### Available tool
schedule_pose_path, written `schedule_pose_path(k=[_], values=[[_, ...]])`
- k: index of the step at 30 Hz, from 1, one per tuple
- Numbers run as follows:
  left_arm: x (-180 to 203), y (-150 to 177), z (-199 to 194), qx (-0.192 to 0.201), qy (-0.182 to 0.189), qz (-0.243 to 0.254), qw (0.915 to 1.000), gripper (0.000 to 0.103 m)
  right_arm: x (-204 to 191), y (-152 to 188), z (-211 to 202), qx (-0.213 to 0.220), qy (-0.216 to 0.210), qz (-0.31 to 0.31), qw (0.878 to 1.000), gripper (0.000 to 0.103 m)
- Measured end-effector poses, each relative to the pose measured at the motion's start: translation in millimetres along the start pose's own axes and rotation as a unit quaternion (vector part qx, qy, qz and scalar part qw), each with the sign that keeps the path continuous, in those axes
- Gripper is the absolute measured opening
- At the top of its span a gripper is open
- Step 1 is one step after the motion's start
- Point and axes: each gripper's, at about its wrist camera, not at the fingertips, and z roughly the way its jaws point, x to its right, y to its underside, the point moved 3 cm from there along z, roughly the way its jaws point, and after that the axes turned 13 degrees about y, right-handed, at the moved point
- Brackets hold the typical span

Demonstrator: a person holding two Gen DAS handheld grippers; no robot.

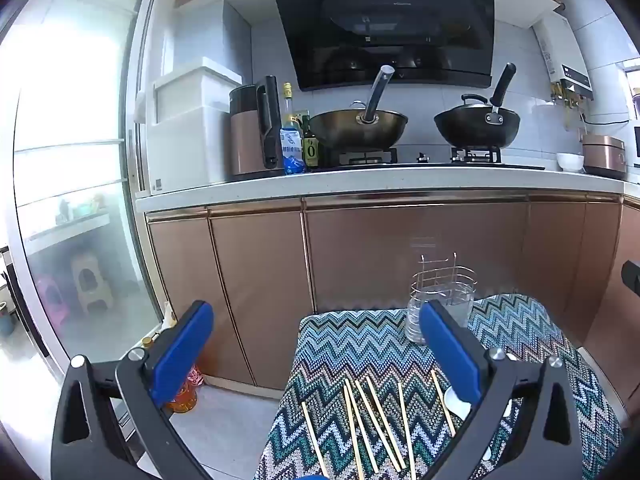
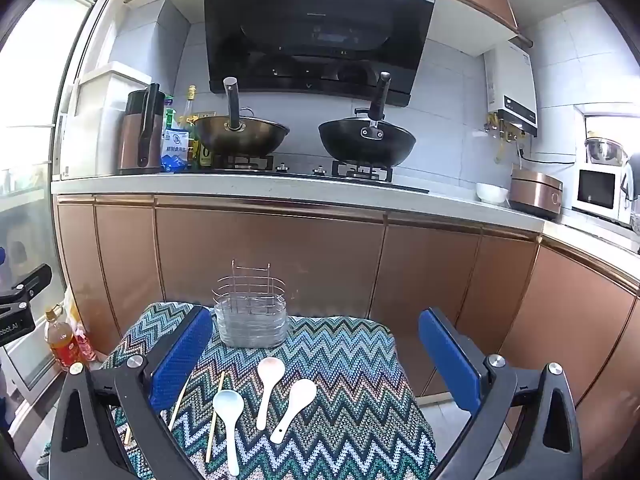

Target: Organize utensils

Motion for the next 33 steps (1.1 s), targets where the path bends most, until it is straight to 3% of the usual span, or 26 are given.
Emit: schedule_pose_path(k=[33], values=[[-1, -4, 0, 0.004, 0.001, -0.002, 1.0, 0.103, 10, 0, 2, 0.001, -0.001, 0.006, 1.0, 0.103]])
